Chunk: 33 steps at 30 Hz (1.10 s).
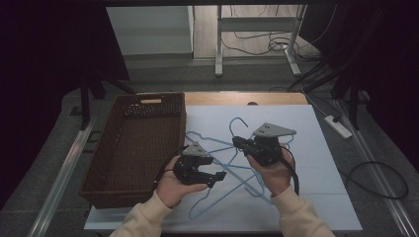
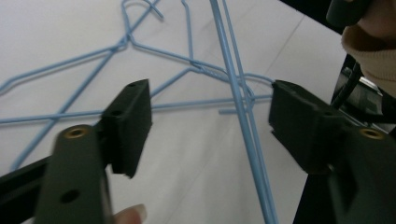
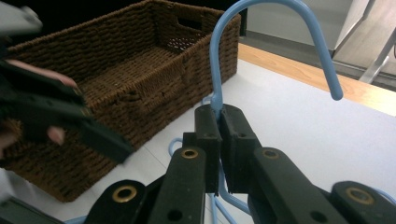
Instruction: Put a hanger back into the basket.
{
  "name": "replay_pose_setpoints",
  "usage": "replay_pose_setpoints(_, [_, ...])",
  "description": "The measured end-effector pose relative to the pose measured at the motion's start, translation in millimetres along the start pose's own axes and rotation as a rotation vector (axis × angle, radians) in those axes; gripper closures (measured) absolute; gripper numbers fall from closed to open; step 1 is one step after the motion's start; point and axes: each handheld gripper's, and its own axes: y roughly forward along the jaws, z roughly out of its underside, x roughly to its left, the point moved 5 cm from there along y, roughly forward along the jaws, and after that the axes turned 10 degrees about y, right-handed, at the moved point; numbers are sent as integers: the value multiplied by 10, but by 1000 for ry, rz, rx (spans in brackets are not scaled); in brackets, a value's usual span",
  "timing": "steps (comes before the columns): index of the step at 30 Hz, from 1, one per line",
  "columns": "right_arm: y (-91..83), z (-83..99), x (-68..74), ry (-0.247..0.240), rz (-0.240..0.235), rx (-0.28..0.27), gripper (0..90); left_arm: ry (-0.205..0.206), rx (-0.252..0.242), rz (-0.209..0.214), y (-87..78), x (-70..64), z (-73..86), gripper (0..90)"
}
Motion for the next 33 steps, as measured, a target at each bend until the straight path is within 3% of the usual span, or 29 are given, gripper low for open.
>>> replay_pose_setpoints(3, [5,-12,35,0,-10,-7,867,17,28,20,56,-30,9,480])
replay_pose_setpoints(6, [-2,-18,59,-3,-14,-13,866,14,26,51,61,-43,14,684])
replay_pose_setpoints(9, [-15,-27,62,-4,-15,-21,866,12,9,43,32,-34,11,819])
replay_pose_setpoints(13, [-42,-52,53,13,-36,-46,864,-18,-13,22,-11,30,24,864])
replay_pose_setpoints(18, [-63,-74,52,-2,-46,-78,847,-41,-42,4,-50,51,6,867])
replay_pose_setpoints(24, [-218,-154,38,-29,-55,-170,553,-74,-115,-13,-152,80,-42,868])
replay_pose_setpoints(30, [-383,-131,-98,-28,-61,-149,401,-98,-183,-47,-390,188,-73,868])
replay_pose_setpoints(33, [-437,-52,-208,-27,-47,-136,372,-112,-217,-65,-520,256,-74,869])
